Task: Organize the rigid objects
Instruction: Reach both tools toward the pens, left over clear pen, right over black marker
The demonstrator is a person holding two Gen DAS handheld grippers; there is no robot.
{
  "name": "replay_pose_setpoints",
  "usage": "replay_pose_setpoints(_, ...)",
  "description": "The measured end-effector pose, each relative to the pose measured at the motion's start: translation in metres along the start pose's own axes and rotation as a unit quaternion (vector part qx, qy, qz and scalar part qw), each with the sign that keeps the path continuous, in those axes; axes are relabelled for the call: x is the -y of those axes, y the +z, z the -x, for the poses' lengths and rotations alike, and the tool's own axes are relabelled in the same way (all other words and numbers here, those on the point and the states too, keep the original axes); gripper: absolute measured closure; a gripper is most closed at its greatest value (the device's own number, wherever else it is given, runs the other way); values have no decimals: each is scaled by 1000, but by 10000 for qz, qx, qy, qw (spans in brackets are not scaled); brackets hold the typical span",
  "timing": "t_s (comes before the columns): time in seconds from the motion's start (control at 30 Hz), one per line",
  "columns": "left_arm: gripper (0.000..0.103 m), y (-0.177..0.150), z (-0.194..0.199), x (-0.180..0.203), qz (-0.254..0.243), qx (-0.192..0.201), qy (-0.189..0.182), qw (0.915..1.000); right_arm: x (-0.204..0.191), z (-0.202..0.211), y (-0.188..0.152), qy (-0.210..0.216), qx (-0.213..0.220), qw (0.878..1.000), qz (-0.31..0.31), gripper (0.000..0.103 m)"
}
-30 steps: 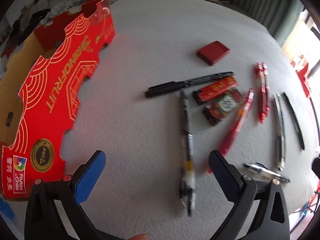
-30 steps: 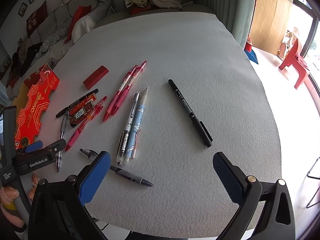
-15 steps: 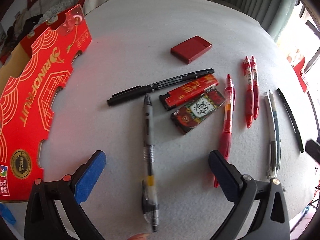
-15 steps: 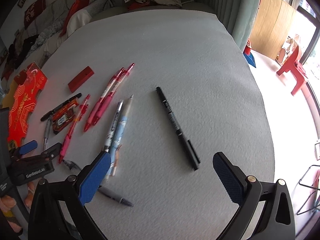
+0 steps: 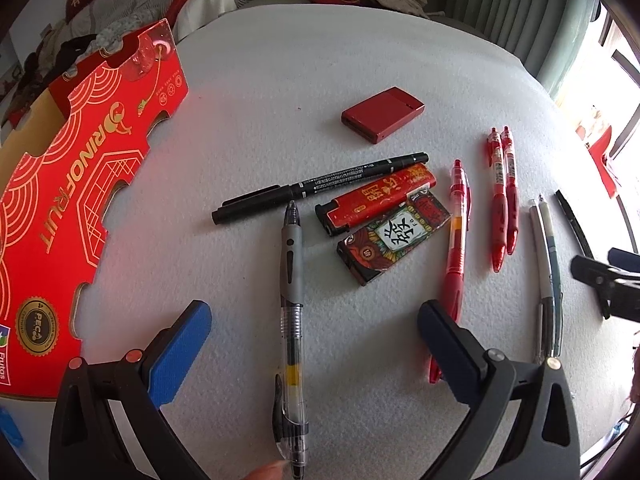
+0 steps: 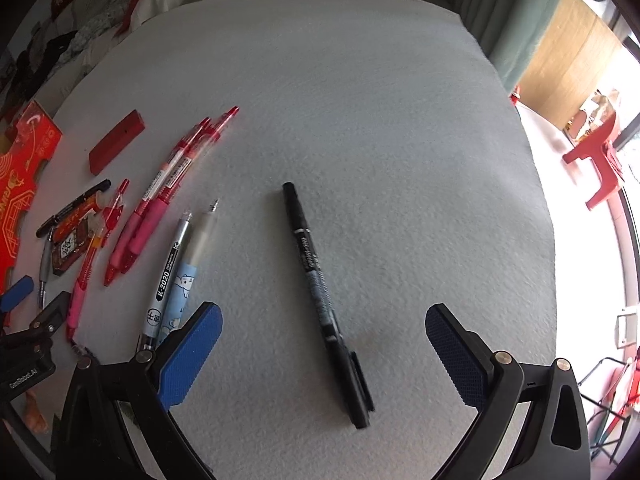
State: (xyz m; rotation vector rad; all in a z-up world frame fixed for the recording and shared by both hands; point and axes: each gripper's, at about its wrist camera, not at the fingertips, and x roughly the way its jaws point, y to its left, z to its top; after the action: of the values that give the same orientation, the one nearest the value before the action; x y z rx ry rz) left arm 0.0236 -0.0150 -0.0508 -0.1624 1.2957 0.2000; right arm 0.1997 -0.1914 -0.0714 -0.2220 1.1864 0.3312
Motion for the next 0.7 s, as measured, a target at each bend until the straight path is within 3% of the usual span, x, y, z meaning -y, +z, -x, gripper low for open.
replay_pose_setpoints(0.1, 0, 8, 8, -10, -47, 16, -67, 10000, -4, -9, -7, 201, 87, 9997, -81, 0)
replay_pose_setpoints(0.27, 0, 14, 7, -8, -29, 305, 82, 9995, -3, -6, -10, 153, 178, 9997, 39, 0)
replay_pose_setpoints(0.7, 0, 3, 4, -7, -82, 358, 492, 9981, -4, -3, -3, 127, 170, 9997, 137, 0)
